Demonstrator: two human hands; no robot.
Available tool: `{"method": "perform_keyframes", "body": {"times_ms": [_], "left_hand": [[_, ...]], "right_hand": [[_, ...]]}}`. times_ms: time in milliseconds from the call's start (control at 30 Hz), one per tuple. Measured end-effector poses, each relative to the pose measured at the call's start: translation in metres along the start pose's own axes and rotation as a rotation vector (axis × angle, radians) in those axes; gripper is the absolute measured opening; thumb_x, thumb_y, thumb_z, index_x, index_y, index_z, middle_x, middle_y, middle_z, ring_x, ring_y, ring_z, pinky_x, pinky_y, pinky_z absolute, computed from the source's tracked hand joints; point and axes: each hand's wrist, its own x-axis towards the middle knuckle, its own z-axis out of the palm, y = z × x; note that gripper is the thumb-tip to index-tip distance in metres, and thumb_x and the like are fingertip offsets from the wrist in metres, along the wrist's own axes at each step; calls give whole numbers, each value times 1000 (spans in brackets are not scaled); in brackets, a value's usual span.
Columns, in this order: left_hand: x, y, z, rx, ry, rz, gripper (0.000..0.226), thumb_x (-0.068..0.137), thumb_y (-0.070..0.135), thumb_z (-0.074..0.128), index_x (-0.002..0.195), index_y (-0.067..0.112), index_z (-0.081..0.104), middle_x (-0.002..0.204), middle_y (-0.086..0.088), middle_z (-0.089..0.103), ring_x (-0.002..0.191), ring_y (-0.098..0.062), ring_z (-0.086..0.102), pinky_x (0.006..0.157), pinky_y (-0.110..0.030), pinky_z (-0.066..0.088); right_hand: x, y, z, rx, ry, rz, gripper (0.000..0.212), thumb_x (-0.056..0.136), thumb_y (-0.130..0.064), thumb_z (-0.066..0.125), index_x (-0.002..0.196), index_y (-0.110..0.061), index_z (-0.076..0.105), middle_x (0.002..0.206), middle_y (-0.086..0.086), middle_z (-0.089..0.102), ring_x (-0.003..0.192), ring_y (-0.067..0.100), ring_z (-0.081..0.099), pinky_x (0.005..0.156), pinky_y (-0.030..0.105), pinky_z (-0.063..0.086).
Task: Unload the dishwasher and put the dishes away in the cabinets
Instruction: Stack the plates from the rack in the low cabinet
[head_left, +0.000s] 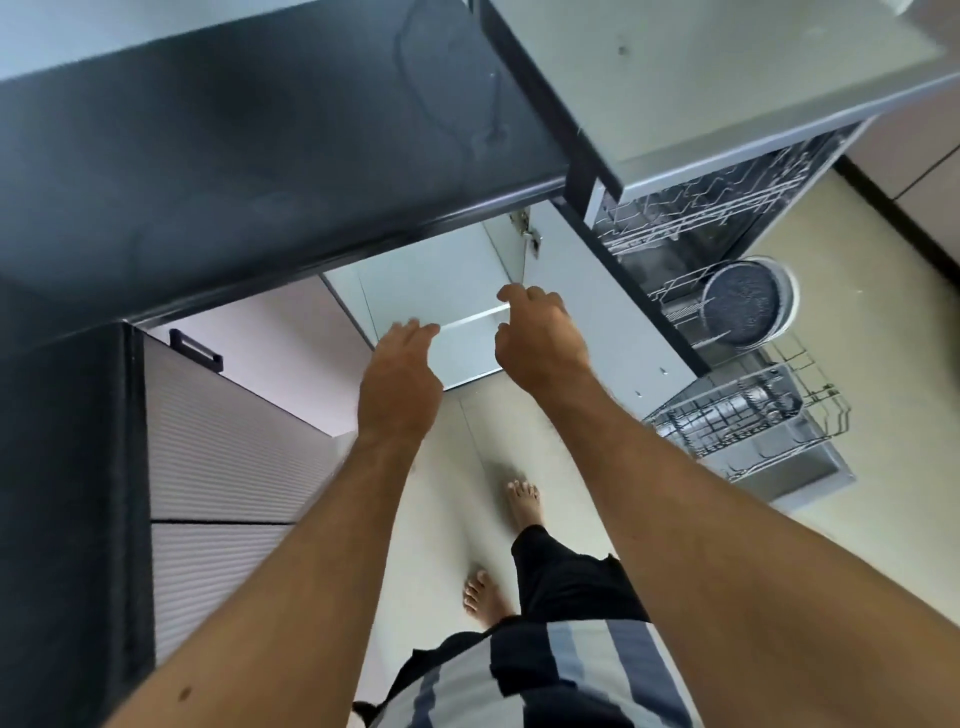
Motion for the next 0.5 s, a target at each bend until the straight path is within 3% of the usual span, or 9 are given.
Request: {"method": "perform_keyframes", "body": {"times_ms": [233,500], "left_hand": [[0,59,-13,-26,-21,133,67,93,0,55,153,10,27,150,-12,43,138,-29,40,107,-37,42],[7,122,-14,-24,-30,247,67,88,3,60,150,10,34,147,-13,46,136,-30,41,110,-40,40]], "right_hand": [[-22,22,-63,-89,106,21,41,92,-13,52,133,-16,52,124,12,59,119,32,49,86,41,49],[-47,80,-127,-94,200,148,37,92,-19,53,129,-18,55,123,8,59,119,29,50,89,45,52]]}}
